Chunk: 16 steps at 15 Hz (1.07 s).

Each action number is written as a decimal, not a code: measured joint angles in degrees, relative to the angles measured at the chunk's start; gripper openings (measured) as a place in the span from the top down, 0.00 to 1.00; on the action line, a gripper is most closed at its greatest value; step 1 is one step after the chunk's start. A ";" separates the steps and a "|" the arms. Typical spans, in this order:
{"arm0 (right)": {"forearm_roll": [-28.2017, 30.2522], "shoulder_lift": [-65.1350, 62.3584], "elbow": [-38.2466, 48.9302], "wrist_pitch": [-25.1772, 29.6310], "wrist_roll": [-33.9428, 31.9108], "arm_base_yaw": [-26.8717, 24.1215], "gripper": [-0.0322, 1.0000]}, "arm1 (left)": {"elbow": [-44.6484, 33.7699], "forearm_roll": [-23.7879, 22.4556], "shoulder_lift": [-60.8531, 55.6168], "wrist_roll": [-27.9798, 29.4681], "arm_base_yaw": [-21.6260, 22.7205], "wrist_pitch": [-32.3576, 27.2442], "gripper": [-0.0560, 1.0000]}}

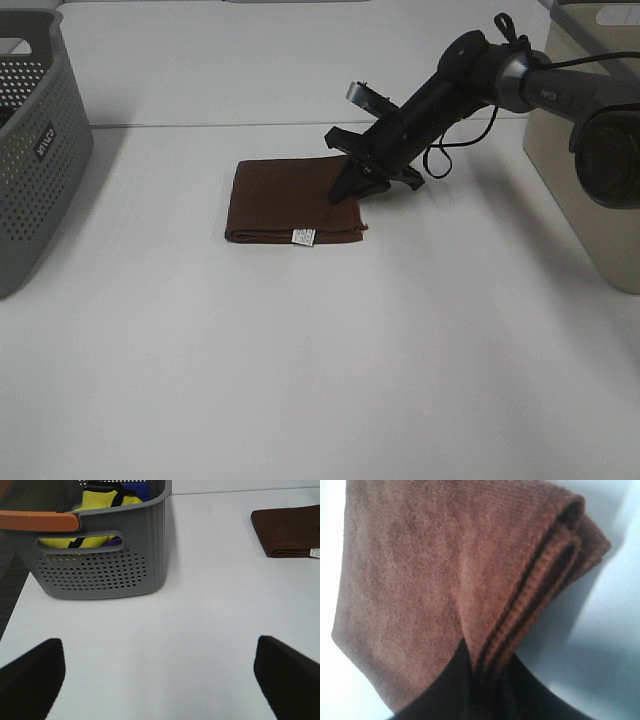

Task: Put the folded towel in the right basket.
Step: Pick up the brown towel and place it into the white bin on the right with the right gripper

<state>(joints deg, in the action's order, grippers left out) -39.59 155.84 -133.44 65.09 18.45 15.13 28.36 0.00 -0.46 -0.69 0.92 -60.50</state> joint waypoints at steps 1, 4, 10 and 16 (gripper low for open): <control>-0.06 0.00 0.00 0.00 0.11 0.00 0.90 | 0.00 0.00 0.00 0.00 0.00 0.00 0.02; -0.52 -0.06 -1.60 0.74 0.63 0.00 0.90 | 0.00 0.00 0.00 0.00 0.00 0.00 0.02; 5.67 -9.17 -16.44 4.35 0.52 0.06 0.90 | 0.00 0.00 0.00 0.00 0.00 0.00 0.02; 25.44 -22.23 -17.76 4.93 0.11 0.06 0.90 | 0.00 0.00 0.00 0.00 0.00 0.00 0.02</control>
<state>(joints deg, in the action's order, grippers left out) -14.15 133.61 -151.20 70.02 18.56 15.18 28.36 0.00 -0.46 -0.69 0.92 -60.50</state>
